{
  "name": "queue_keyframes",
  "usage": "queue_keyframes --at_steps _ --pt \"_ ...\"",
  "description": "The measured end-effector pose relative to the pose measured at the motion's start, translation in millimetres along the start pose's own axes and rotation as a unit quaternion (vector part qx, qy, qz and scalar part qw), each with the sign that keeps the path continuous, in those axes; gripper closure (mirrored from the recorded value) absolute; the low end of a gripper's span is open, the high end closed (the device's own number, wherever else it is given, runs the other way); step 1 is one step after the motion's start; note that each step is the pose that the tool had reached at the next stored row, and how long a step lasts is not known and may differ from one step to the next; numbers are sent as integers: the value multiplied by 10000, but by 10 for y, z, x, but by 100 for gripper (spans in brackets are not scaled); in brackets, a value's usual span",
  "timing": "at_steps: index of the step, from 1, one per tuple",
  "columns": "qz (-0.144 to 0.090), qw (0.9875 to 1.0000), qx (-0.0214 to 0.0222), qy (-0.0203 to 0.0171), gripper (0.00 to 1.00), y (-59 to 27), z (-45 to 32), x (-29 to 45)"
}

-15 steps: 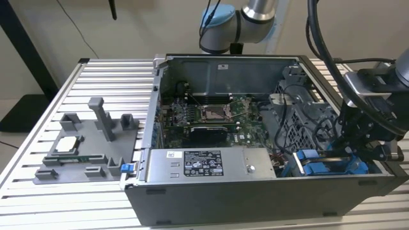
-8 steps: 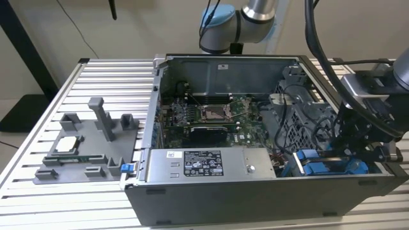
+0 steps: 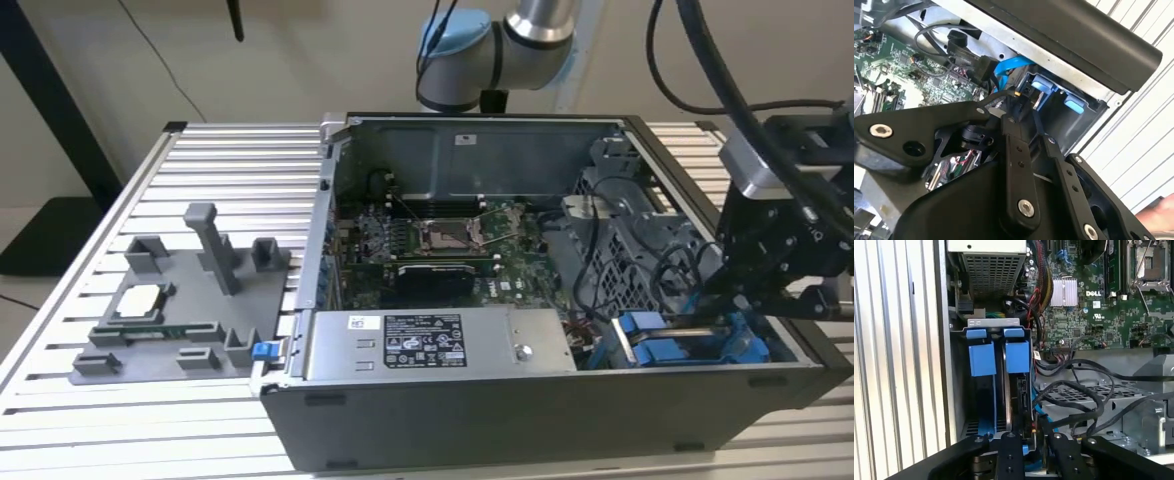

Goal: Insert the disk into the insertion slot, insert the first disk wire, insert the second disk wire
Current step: 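Insert the first disk wire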

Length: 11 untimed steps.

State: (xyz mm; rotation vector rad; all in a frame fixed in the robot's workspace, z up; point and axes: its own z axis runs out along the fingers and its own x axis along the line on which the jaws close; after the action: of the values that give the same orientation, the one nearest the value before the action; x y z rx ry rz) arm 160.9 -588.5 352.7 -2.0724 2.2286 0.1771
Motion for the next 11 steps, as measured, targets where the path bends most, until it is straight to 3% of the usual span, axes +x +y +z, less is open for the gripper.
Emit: queue_keyframes --at_steps 11 --pt "0 10000 0 0 0 8 -338 -51"
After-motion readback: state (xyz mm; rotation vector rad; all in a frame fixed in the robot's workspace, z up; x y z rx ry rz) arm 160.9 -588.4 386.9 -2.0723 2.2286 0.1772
